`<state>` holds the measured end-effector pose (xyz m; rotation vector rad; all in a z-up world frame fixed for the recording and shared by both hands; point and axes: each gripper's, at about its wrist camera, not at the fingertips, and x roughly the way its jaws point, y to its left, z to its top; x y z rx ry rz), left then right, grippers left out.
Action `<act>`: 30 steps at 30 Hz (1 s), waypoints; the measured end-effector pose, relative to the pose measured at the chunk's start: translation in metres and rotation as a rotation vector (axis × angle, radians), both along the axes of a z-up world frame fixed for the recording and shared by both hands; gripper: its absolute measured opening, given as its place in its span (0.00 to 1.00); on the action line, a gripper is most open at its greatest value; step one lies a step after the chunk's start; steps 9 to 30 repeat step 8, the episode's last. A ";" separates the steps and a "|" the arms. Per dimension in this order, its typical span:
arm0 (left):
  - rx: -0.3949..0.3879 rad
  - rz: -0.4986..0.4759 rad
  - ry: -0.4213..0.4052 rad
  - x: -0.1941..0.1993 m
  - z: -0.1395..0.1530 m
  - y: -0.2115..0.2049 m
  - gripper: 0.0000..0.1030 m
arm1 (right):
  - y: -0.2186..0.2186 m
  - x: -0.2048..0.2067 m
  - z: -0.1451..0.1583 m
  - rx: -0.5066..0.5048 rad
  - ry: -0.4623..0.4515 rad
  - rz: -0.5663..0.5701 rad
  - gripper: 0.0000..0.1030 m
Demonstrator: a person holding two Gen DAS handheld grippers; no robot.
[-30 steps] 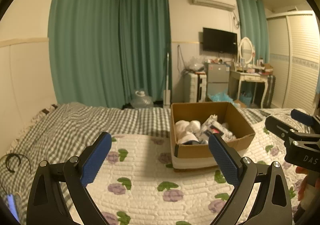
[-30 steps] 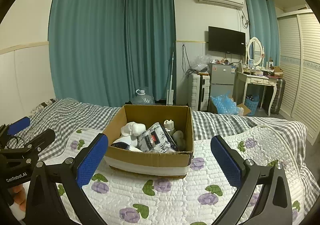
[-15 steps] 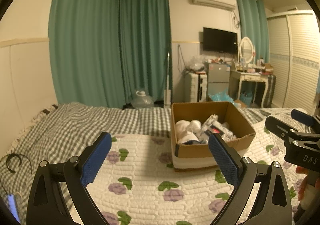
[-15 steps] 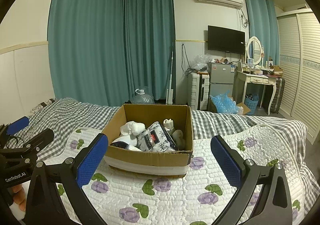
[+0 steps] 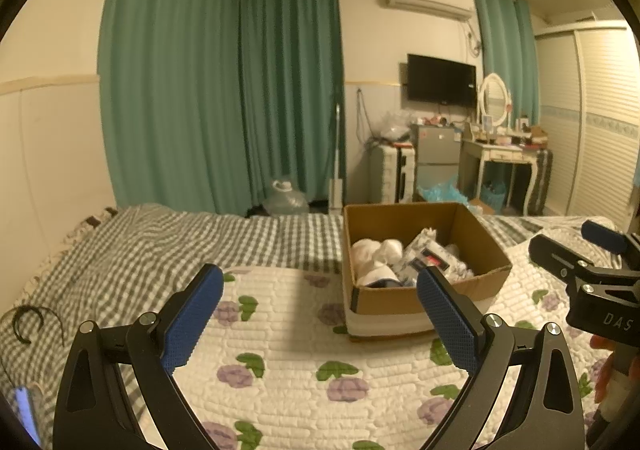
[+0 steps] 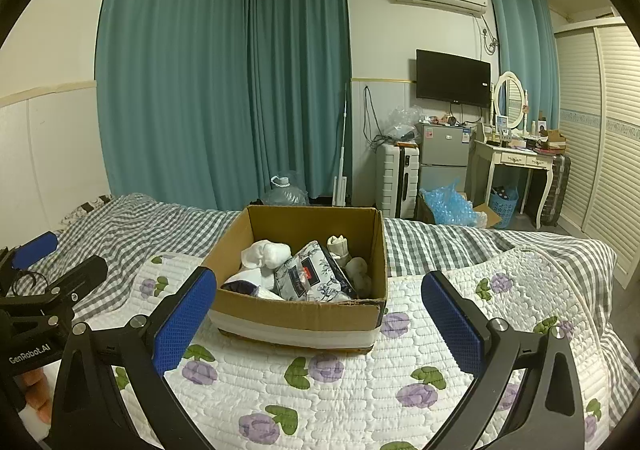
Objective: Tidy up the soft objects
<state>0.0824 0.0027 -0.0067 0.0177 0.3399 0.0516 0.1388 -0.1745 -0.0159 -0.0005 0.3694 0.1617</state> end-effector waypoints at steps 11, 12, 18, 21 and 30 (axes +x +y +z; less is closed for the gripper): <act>0.006 -0.008 0.000 -0.002 -0.001 -0.003 0.96 | 0.001 0.001 -0.002 -0.005 0.007 0.003 1.00; 0.006 -0.008 0.000 -0.002 -0.001 -0.003 0.96 | 0.001 0.001 -0.002 -0.005 0.007 0.003 1.00; 0.006 -0.008 0.000 -0.002 -0.001 -0.003 0.96 | 0.001 0.001 -0.002 -0.005 0.007 0.003 1.00; 0.006 -0.008 0.000 -0.002 -0.001 -0.003 0.96 | 0.001 0.001 -0.002 -0.005 0.007 0.003 1.00; 0.006 -0.008 0.000 -0.002 -0.001 -0.003 0.96 | 0.001 0.001 -0.002 -0.005 0.007 0.003 1.00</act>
